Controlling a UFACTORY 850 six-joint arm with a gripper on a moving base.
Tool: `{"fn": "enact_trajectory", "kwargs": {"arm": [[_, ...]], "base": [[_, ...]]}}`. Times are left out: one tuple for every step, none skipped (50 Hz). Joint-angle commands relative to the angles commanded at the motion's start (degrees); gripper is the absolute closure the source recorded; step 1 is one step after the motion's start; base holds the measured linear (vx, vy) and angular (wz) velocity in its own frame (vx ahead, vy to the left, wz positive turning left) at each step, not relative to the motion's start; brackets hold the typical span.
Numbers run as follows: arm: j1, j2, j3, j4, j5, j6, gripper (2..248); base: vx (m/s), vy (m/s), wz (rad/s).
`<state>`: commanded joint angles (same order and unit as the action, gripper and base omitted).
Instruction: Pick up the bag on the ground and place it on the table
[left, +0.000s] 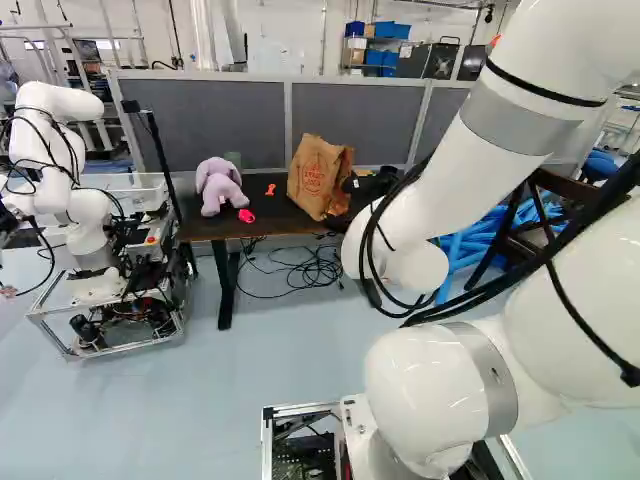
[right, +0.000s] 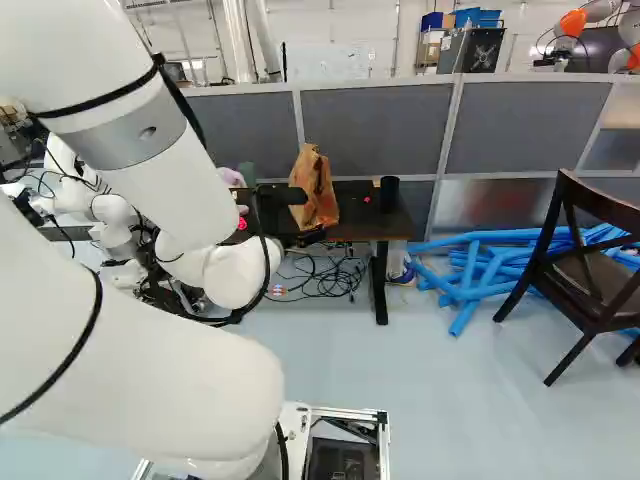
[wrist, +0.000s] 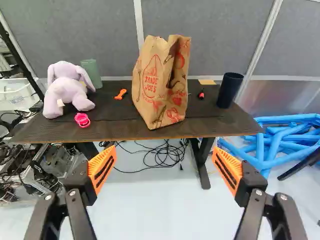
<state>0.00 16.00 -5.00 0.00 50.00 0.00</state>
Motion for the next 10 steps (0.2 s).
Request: {"fn": "enact_trajectory", "kwargs": {"arm": [[0.0,0.0,0.0,0.0,0.0,0.0,3],[0.0,0.0,0.0,0.0,0.0,0.0,3],[0.0,0.0,0.0,0.0,0.0,0.0,3],[0.0,0.0,0.0,0.0,0.0,0.0,3],[0.0,0.0,0.0,0.0,0.0,0.0,3],[0.0,0.0,0.0,0.0,0.0,0.0,3],[0.0,0.0,0.0,0.0,0.0,0.0,3],[0.0,0.0,0.0,0.0,0.0,0.0,3],[0.0,0.0,0.0,0.0,0.0,0.0,3],[0.0,0.0,0.0,0.0,0.0,0.0,3]], "base": [[0.0,0.0,0.0],[0.0,0.0,0.0],[0.0,0.0,0.0],[0.0,0.0,0.0],[0.0,0.0,0.0],[0.0,0.0,0.0],[0.0,0.0,0.0],[0.0,0.0,0.0],[0.0,0.0,0.0],[0.0,0.0,0.0]]}}
